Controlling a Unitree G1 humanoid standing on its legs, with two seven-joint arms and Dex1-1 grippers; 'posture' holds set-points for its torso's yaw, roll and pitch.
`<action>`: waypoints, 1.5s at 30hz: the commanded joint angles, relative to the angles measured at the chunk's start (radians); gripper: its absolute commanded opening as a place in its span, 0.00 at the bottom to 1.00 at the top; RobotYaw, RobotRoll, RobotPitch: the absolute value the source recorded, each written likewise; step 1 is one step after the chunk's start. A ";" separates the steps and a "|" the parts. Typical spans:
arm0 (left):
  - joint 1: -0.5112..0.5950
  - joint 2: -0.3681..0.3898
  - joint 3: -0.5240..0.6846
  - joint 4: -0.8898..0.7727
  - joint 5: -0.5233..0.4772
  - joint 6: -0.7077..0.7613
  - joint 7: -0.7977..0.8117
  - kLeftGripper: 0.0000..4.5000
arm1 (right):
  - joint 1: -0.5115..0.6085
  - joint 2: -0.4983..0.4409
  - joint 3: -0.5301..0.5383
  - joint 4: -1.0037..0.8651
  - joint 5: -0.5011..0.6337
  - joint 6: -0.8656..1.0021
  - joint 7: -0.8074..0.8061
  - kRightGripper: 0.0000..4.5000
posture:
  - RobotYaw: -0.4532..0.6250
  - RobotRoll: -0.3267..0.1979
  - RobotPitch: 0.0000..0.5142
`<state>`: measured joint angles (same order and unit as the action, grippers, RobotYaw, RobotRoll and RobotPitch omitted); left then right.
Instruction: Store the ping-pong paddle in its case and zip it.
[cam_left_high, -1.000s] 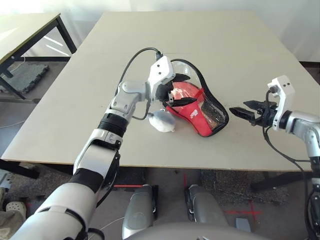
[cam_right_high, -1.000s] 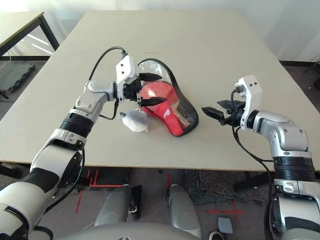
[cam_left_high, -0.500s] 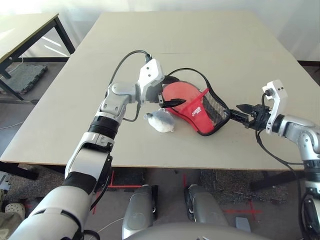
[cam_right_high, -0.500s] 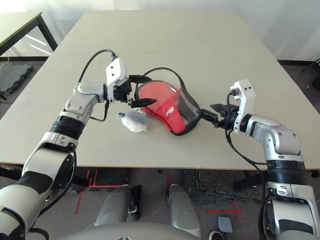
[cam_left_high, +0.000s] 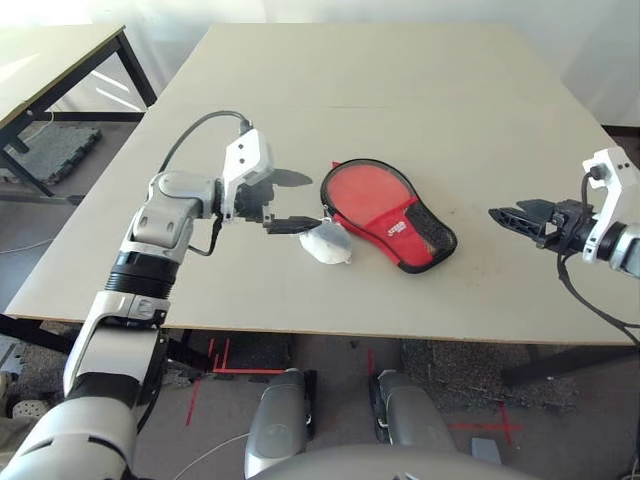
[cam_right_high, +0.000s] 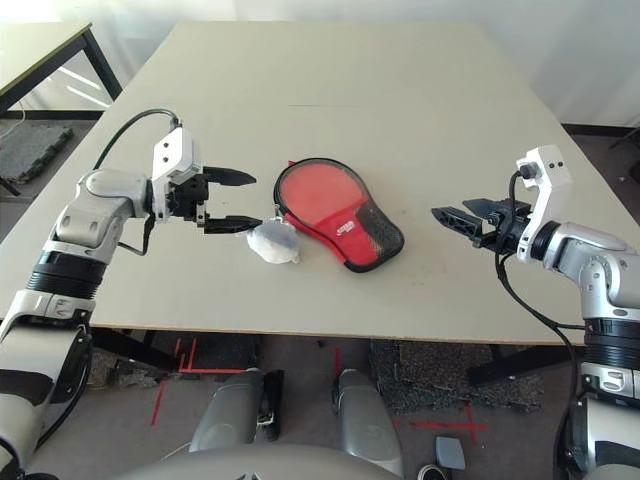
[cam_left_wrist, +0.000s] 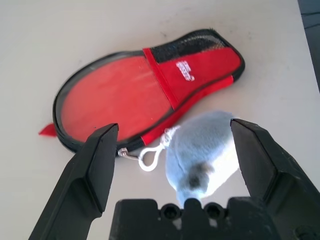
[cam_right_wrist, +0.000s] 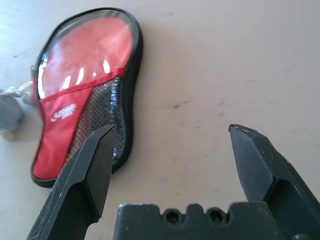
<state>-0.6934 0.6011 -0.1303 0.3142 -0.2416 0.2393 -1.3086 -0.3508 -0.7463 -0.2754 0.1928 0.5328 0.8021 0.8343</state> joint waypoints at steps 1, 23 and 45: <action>0.013 0.029 0.011 -0.045 -0.025 0.042 -0.023 1.00 | -0.015 0.047 0.058 0.005 -0.002 0.013 0.003 0.99 | 0.50 0.62 0.18; 0.125 0.108 0.033 -0.202 -0.074 0.147 -0.012 1.00 | 0.001 0.172 0.202 0.064 -0.058 -0.004 0.058 0.99 | 0.54 0.62 0.25; 0.115 0.088 0.020 -0.177 -0.062 0.131 -0.008 1.00 | 0.053 0.201 0.188 -0.023 -0.016 0.165 0.009 0.00 | 0.53 0.62 0.24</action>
<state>-0.5761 0.6879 -0.0991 0.1330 -0.3081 0.3771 -1.3184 -0.3329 -0.5483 -0.1230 0.1744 0.5116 0.9188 0.8426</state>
